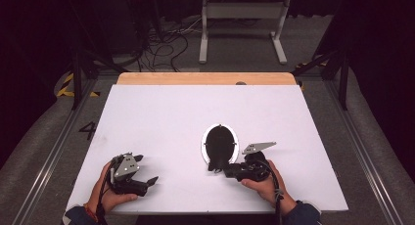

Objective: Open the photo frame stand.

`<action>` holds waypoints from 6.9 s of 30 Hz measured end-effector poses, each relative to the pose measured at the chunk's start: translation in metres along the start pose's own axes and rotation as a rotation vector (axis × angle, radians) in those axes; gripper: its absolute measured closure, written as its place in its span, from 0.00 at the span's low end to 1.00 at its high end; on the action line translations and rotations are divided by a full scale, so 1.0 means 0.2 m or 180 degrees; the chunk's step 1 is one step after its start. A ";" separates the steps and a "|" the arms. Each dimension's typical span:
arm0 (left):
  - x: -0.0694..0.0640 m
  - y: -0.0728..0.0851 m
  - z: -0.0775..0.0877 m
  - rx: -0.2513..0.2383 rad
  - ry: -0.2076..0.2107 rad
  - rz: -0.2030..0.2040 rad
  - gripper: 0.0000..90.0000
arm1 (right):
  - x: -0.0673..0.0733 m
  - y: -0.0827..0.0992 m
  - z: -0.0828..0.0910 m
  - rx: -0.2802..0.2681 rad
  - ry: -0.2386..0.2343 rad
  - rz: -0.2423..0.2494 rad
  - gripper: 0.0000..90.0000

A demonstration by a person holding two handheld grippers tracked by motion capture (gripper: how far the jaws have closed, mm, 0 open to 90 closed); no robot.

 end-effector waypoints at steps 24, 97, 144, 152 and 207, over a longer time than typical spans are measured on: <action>-0.02 0.00 -0.03 0.0061 0.0024 -0.0030 0.12 | 0.00 -0.09 -0.03 -0.0186 -0.0634 -0.0773 0.65; 0.05 -0.60 -0.59 -0.0598 0.1630 0.0755 0.25 | 0.09 -0.14 -0.04 -0.0397 -0.0768 0.0117 0.66; 0.06 -0.72 -0.39 -0.1030 0.0937 -0.0152 0.76 | 0.15 -0.11 0.02 -0.0382 -0.0860 0.0188 0.78; 0.05 -0.73 -0.38 -0.1013 0.0806 -0.0258 0.77 | 0.16 -0.11 0.03 -0.0375 -0.0826 0.0211 0.79; -0.04 -0.67 -0.58 -0.0364 0.0279 -0.0789 0.74 | 0.13 -0.11 0.05 -0.0363 -0.0598 0.0316 0.79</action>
Point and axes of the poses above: each handheld gripper's, and its own axes: z roughly backward along the jaws, y roughly out of its underside, x roughly to its left, the point moved 9 cm from there along -z, roughly forward along the jaws, and after that the axes turned 14 degrees about -z, right-handed, at the moved point
